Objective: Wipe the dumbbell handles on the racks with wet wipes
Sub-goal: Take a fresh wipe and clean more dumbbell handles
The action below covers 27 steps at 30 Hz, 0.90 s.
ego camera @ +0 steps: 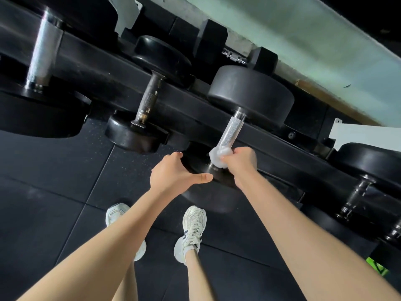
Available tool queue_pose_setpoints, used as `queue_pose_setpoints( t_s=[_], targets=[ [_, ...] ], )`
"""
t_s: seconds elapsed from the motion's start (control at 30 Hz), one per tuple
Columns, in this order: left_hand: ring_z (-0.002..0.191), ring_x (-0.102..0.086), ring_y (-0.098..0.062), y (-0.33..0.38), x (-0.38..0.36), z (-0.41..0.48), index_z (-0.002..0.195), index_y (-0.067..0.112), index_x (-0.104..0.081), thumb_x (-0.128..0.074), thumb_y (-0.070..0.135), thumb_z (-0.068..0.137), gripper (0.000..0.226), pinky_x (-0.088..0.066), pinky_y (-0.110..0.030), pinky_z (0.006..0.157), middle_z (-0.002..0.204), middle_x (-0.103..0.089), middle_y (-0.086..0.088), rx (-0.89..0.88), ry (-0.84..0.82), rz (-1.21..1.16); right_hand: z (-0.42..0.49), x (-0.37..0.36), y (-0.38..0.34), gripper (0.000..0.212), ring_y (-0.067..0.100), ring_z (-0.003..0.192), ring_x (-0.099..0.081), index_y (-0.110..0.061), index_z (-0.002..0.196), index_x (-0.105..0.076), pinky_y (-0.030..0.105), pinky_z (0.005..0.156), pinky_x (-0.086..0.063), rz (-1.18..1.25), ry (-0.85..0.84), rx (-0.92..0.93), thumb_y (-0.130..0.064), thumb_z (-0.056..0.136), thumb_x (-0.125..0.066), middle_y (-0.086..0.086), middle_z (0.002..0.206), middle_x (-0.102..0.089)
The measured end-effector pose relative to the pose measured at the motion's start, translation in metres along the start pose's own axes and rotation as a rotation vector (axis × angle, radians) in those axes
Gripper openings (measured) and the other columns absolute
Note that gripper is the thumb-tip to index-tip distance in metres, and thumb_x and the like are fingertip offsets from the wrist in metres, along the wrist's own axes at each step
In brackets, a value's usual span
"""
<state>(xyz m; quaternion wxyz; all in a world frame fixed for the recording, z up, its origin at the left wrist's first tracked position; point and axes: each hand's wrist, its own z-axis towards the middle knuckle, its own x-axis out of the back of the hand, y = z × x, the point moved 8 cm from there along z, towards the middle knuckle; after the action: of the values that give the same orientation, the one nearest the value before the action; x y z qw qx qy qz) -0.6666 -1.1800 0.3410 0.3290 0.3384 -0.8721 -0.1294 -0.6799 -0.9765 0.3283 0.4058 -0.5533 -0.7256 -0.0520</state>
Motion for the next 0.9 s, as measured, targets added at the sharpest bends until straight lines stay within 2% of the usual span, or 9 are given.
queue_pose_setpoints(
  t_s=[0.1,0.17,0.33,0.4,0.5,0.57,0.63,0.83,0.9],
  targets=[
    [0.13,-0.043,-0.019,-0.001,0.001,0.0,0.142,0.019,-0.036,-0.075,0.067,0.055,0.108,-0.038,-0.033,0.101,0.14,-0.046,0.003,-0.004,0.008,-0.023,0.024,0.024,-0.027,0.015,0.019,0.068,-0.048,-0.008,0.076,-0.059,0.024,0.049,-0.037,0.274,0.203,-0.056,-0.013,0.074,-0.073,0.005,0.083,-0.059],
    [0.13,-0.043,-0.018,-0.002,0.001,0.0,0.142,0.019,-0.036,-0.075,0.067,0.055,0.107,-0.038,-0.032,0.1,0.14,-0.046,0.004,-0.003,0.013,-0.03,0.022,0.027,-0.029,0.018,0.019,0.07,-0.054,-0.004,0.086,-0.065,0.027,0.059,-0.043,0.341,0.268,-0.046,-0.015,0.076,-0.073,0.004,0.079,-0.061],
    [0.129,-0.044,-0.019,0.0,0.002,-0.001,0.142,0.02,-0.037,-0.075,0.067,0.055,0.106,-0.039,-0.032,0.098,0.14,-0.047,0.003,0.008,0.015,-0.01,-0.008,-0.002,0.009,0.022,0.02,0.065,-0.035,-0.006,0.056,-0.053,0.029,0.056,-0.032,0.108,0.104,0.025,-0.012,0.073,-0.065,0.006,0.061,-0.039],
    [0.128,-0.045,-0.019,0.001,0.003,-0.002,0.141,0.019,-0.038,-0.074,0.067,0.056,0.104,-0.039,-0.031,0.096,0.138,-0.048,0.003,0.005,0.017,-0.001,-0.01,0.01,-0.003,0.012,0.028,0.067,-0.041,-0.008,0.066,-0.063,0.033,0.06,-0.036,-0.047,0.115,0.201,-0.008,0.078,-0.061,0.011,0.067,-0.049],
    [0.127,-0.046,-0.018,0.003,0.004,-0.004,0.139,0.018,-0.041,-0.075,0.065,0.057,0.1,-0.039,-0.029,0.094,0.137,-0.05,0.004,-0.013,0.024,-0.009,-0.028,0.038,-0.048,0.03,0.029,0.102,-0.062,-0.006,0.107,-0.068,0.027,0.088,-0.045,-0.188,0.221,0.64,0.002,0.086,-0.047,0.015,0.105,-0.069],
    [0.127,-0.047,-0.018,0.003,0.004,-0.004,0.138,0.017,-0.041,-0.075,0.065,0.058,0.099,-0.038,-0.028,0.094,0.137,-0.05,0.003,-0.025,0.032,-0.023,-0.046,0.036,-0.078,0.03,0.03,0.107,-0.064,0.002,0.102,-0.069,0.035,0.097,-0.044,-0.37,0.3,1.112,0.005,0.083,-0.047,0.018,0.112,-0.068],
    [0.128,-0.045,-0.019,0.001,0.003,-0.003,0.141,0.017,-0.038,-0.074,0.066,0.058,0.103,-0.038,-0.029,0.095,0.139,-0.048,0.002,-0.026,0.032,-0.025,-0.039,0.018,-0.081,0.028,0.032,0.103,-0.066,0.004,0.098,-0.069,0.045,0.097,-0.044,-0.619,0.274,1.381,0.012,0.074,-0.056,0.019,0.112,-0.068],
    [0.126,-0.046,-0.021,-0.004,-0.001,0.001,0.139,0.017,-0.038,-0.073,0.071,0.054,0.107,-0.04,-0.031,0.094,0.135,-0.049,0.0,-0.014,0.037,-0.027,-0.039,-0.013,-0.037,0.047,0.033,0.11,-0.062,0.003,0.11,-0.066,0.051,0.093,-0.046,-1.125,-0.044,1.528,0.005,0.078,-0.032,0.018,0.119,-0.064],
    [0.125,-0.047,-0.021,-0.004,-0.001,0.002,0.138,0.016,-0.039,-0.072,0.072,0.054,0.107,-0.039,-0.03,0.093,0.134,-0.05,0.0,-0.02,0.04,-0.025,-0.037,-0.013,-0.047,0.045,0.03,0.109,-0.063,0.002,0.11,-0.067,0.047,0.095,-0.046,-1.214,0.002,1.588,0.002,0.079,-0.034,0.017,0.117,-0.066]
  ],
)
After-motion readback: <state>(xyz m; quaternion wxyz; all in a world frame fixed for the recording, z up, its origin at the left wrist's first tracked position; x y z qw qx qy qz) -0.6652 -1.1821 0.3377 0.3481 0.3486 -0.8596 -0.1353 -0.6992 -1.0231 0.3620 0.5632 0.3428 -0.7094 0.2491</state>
